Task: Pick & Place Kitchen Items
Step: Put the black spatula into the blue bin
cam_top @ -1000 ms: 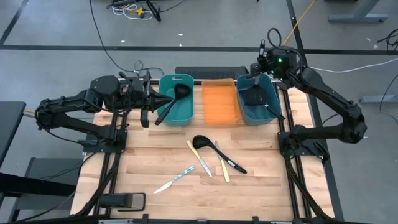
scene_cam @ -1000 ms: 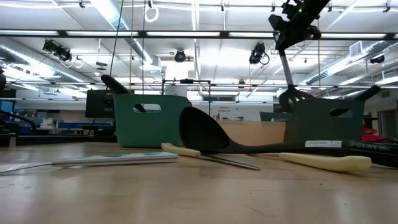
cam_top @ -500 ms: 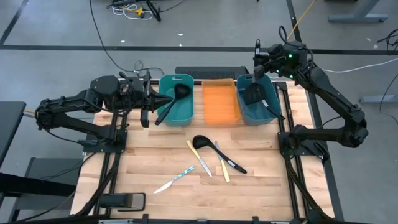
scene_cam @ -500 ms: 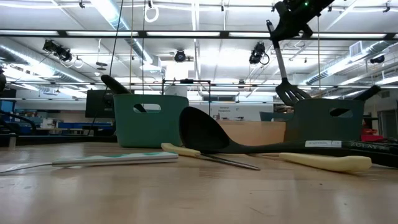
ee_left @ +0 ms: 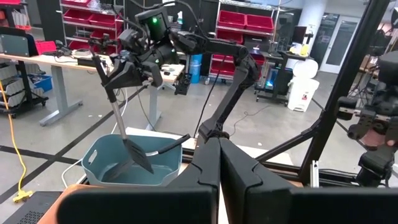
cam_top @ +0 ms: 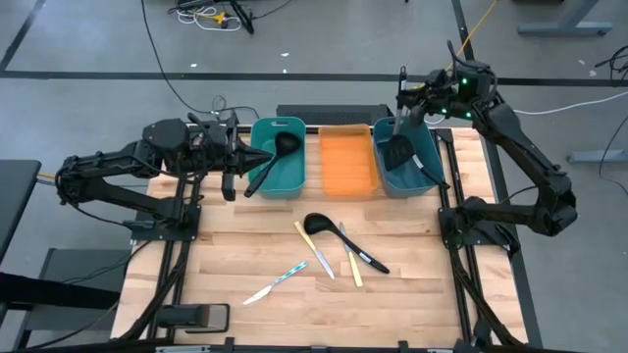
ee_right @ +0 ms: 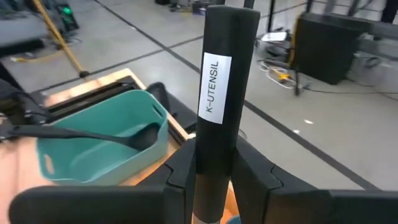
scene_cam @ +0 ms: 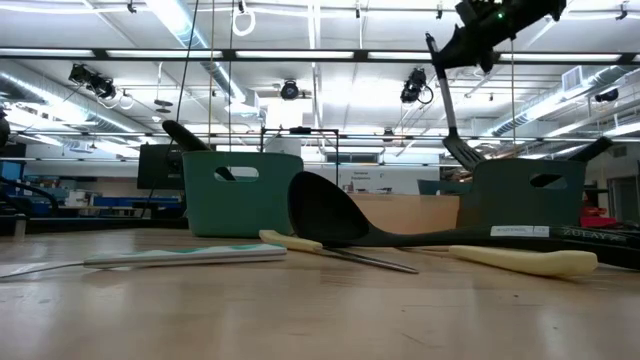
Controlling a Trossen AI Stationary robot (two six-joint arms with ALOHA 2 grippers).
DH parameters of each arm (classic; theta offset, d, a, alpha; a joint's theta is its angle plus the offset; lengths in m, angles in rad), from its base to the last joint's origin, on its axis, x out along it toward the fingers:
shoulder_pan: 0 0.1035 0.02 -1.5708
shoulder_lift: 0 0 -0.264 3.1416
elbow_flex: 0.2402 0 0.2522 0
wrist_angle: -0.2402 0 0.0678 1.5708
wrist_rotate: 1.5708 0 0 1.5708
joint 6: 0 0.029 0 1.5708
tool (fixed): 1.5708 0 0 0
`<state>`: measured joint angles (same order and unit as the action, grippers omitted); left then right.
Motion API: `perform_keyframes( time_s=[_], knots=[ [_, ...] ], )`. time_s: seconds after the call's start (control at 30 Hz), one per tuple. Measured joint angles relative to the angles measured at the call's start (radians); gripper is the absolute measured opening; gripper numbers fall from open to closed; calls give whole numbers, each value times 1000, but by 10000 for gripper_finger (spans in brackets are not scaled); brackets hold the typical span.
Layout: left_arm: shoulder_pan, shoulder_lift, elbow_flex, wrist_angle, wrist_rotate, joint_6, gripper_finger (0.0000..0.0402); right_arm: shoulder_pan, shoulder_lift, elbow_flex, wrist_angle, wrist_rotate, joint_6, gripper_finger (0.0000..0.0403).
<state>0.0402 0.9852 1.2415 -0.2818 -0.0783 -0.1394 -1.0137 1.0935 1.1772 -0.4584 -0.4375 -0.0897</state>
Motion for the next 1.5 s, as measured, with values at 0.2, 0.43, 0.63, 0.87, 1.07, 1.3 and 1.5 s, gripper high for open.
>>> perform_keyframes(
  time_s=[0.2,0.43,0.63,0.87,1.07,1.3,1.5],
  knots=[
    [0,0,0,2,-1,-12,8,-65,0,-94,83,-122,34,82],
    [0,0,0,2,-13,-14,5,-110,0,-121,101,-159,40,82],
    [0,0,0,2,-16,-14,4,-163,0,-121,98,-225,41,82],
    [0,0,0,3,-16,-32,8,-234,4,-121,82,-326,55,82],
    [0,0,0,3,-16,-32,4,-245,22,-122,35,-366,27,82],
    [0,0,0,3,-16,-37,6,-245,39,-122,-15,-352,-23,82],
    [0,0,0,4,-16,-37,7,-243,39,-122,-57,-305,-49,82]
  ],
)
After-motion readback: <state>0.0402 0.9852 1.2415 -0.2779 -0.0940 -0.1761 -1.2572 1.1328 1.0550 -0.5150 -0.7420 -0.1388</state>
